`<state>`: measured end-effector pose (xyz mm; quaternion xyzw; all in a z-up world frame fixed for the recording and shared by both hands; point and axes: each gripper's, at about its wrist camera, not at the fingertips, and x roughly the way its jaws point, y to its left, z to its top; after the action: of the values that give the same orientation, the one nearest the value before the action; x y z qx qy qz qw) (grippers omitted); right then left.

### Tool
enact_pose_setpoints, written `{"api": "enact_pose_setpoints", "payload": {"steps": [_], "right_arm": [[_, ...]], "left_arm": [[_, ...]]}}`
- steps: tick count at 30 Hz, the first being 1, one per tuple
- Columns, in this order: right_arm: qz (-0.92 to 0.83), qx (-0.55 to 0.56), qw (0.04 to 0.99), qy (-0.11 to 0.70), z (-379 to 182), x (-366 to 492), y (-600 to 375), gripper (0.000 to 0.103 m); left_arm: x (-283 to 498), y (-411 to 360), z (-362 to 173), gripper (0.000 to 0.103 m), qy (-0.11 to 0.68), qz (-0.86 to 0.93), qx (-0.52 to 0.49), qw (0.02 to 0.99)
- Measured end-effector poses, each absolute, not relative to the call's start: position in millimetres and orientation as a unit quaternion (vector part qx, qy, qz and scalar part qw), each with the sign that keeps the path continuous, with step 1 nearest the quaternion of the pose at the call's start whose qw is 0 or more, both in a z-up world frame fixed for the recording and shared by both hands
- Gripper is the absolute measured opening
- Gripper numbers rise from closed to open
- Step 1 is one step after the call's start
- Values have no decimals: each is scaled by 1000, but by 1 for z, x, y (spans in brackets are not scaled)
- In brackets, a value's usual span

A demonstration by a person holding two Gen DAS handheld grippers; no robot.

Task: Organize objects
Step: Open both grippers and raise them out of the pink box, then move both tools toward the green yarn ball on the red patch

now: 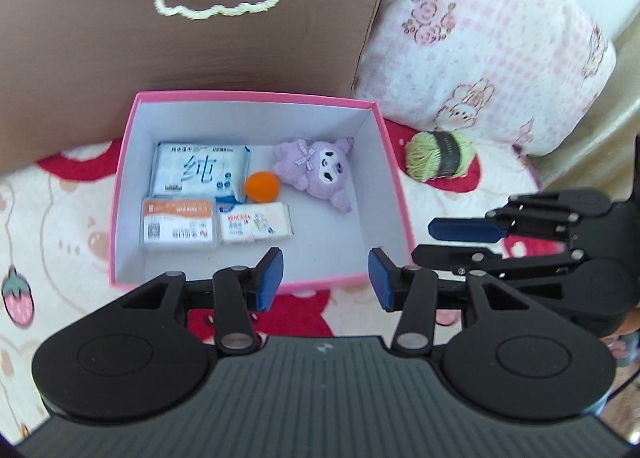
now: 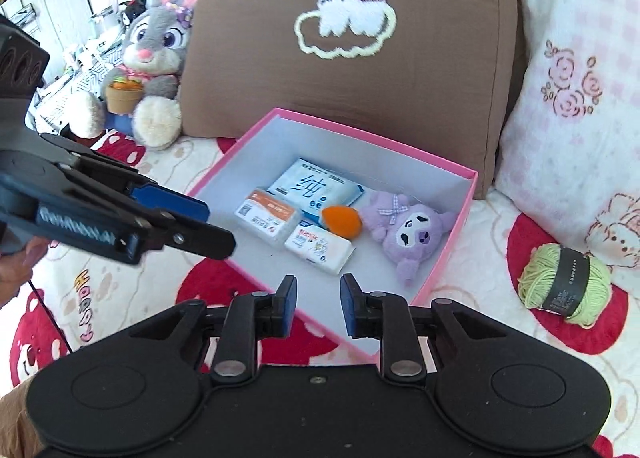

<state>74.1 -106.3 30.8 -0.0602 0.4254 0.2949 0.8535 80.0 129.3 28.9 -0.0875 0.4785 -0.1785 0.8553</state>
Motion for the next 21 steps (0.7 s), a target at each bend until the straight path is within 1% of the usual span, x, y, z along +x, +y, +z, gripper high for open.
{"api": "enact_pose_setpoints", "payload": {"steps": [6, 13, 16, 19, 21], "right_arm": [[305, -55, 852, 423, 48, 47, -113, 30], [312, -60, 848, 424, 60, 16, -126, 33], [308, -67, 850, 422, 64, 4, -132, 34], [309, -67, 851, 420, 69, -7, -139, 37], [312, -72, 850, 419, 71, -15, -143, 41]], "left_arm": [[53, 137, 52, 49, 461, -167, -82, 868], [22, 125, 57, 52, 467, -181, -44, 864], [10, 119, 64, 56, 460, -188, -31, 867], [1, 110, 67, 60, 462, -200, -21, 864], [-5, 102, 65, 61, 470, -212, -15, 857]]}}
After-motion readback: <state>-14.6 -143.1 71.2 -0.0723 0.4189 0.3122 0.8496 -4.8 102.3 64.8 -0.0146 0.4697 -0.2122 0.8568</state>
